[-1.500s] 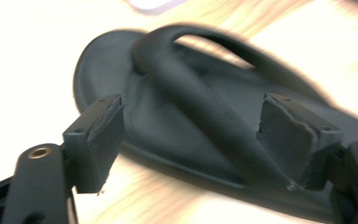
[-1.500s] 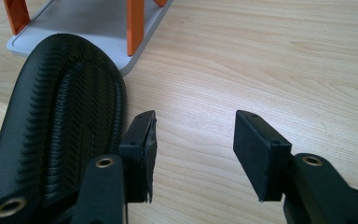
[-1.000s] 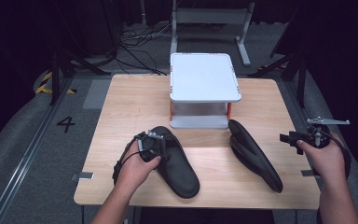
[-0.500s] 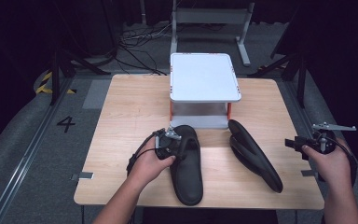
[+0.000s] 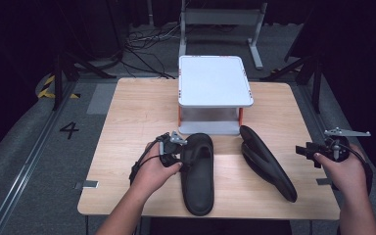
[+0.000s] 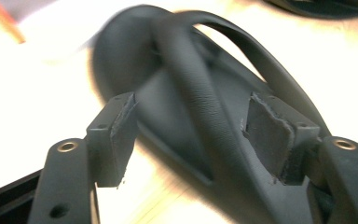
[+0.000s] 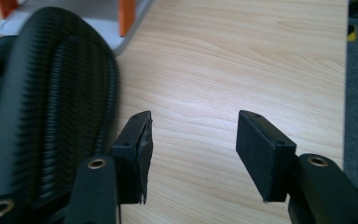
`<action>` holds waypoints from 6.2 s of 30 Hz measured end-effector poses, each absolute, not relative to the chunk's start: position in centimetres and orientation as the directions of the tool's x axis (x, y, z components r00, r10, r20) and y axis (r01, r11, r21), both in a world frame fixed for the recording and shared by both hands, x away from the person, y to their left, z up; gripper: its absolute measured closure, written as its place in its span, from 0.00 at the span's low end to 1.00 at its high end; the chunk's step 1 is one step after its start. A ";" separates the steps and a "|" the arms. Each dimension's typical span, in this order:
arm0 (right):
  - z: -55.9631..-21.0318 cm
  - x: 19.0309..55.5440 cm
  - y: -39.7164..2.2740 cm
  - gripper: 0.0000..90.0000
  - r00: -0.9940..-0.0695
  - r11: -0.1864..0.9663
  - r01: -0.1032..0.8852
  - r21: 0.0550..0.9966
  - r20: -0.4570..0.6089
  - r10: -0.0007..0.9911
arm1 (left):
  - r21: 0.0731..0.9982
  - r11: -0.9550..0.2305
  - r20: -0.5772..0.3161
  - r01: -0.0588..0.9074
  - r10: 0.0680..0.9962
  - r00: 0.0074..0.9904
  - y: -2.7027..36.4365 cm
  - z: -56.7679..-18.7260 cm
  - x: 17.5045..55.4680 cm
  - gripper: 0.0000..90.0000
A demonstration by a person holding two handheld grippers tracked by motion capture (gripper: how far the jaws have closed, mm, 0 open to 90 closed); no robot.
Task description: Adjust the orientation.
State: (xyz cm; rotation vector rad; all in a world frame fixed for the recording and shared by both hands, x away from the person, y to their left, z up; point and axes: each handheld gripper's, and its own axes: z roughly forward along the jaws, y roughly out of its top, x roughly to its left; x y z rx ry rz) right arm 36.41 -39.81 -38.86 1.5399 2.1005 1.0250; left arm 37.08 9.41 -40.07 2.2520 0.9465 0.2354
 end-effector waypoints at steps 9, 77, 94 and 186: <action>-37.4 35.8 -37.7 0.51 -0.426 0.214 0.637 0.740 0.107 0.898 | 0.633 -0.503 -0.014 0.589 0.753 0.658 13.3 -38.8 37.0 0.31; -39.4 37.3 -29.6 0.66 -0.581 0.461 0.582 0.670 -0.053 0.812 | 0.509 -0.592 0.019 0.625 0.734 0.679 14.2 -42.5 36.7 0.29; -40.4 38.5 -32.2 0.62 -0.503 0.361 0.568 0.739 -0.035 0.863 | 0.501 -0.596 0.015 0.627 0.731 0.683 14.2 -42.8 36.8 0.29; -41.9 35.0 -25.1 0.60 -0.679 0.532 0.687 0.495 0.178 0.712 | 0.383 -0.691 -0.028 0.613 0.655 0.755 12.1 -43.3 36.9 0.28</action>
